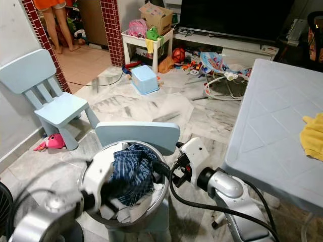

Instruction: Hang hanger

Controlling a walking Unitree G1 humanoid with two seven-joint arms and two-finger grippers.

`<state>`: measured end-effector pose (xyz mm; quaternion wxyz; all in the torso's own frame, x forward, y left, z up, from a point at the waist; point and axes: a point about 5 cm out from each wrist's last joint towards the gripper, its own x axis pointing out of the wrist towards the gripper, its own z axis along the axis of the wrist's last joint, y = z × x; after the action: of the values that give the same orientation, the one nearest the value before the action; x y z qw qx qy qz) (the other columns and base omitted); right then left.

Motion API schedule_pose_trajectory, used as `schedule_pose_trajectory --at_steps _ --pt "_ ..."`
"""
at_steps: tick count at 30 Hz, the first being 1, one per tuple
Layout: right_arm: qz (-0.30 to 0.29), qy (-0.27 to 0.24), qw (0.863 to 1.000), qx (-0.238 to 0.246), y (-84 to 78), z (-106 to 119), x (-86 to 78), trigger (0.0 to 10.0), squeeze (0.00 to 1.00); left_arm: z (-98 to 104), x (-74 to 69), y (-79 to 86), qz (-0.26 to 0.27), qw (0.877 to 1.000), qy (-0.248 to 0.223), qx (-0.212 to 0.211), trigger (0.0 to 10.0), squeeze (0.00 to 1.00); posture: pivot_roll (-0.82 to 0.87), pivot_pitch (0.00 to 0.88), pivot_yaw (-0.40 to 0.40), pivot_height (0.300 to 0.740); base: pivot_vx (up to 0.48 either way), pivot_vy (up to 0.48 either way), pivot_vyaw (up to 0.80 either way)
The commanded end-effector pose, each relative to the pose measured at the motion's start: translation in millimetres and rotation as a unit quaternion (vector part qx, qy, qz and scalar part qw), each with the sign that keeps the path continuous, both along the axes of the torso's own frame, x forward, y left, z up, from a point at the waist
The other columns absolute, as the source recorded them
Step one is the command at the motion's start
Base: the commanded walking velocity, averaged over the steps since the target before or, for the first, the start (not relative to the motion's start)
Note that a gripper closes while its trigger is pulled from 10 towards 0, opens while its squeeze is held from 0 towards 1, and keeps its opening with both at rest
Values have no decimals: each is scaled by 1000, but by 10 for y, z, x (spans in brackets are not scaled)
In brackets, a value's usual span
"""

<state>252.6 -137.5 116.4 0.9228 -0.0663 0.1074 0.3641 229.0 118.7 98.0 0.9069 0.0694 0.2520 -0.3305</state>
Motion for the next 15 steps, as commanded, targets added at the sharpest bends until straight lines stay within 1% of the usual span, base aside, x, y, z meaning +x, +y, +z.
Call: schedule_pose_trajectory --at_steps 1,3,4,5,8,11,12,13,14,15 --pt "-2 -4 1000 -5 -20 6 30 10000 0 -59 -134 -81 -51 998 40 5 10000 1000 -117 0 -26 740 0 0 0" --pt "-1 -4 1000 -6 -16 5 33 10000 0 -85 -195 -98 -72 996 53 11 10000 1000 -117 0 -27 740 0 0 0" --pt "1 -5 1000 -7 -12 7 37 10000 0 -100 -225 -105 -81 995 50 17 10000 1000 -117 0 -27 740 0 0 0" --pt "2 -6 1000 -8 -10 8 39 10000 0 -97 -217 -109 -68 997 39 12 10000 1000 -117 0 -26 740 0 0 0" --pt "2 -6 1000 -7 -11 6 42 10000 0 -14 -115 -108 -37 999 2 -14 10000 1000 -116 0 -27 740 0 0 0" --pt "4 -4 1000 -7 -6 -9 38 10000 0 54 -55 -102 -16 999 -7 -43 10000 1000 -113 0 -29 740 0 0 0" --pt "4 -4 1000 -8 -3 -12 36 10000 0 81 -24 -93 -2 998 -11 -54 10000 1000 -112 0 -29 740 0 0 0" --pt "5 -4 1000 -8 1 -13 36 10000 0 108 26 -72 24 997 -17 -66 10000 1000 -112 0 -29 740 0 0 0" --pt "6 -5 1000 -8 6 -12 39 10000 0 158 156 6 96 991 -38 -89 10000 1000 -112 0 -29 740 0 0 0" --pt "6 -5 1000 -8 7 -12 40 10000 0 165 182 25 112 988 -42 -94 10000 1000 -112 0 -29 740 0 0 0"
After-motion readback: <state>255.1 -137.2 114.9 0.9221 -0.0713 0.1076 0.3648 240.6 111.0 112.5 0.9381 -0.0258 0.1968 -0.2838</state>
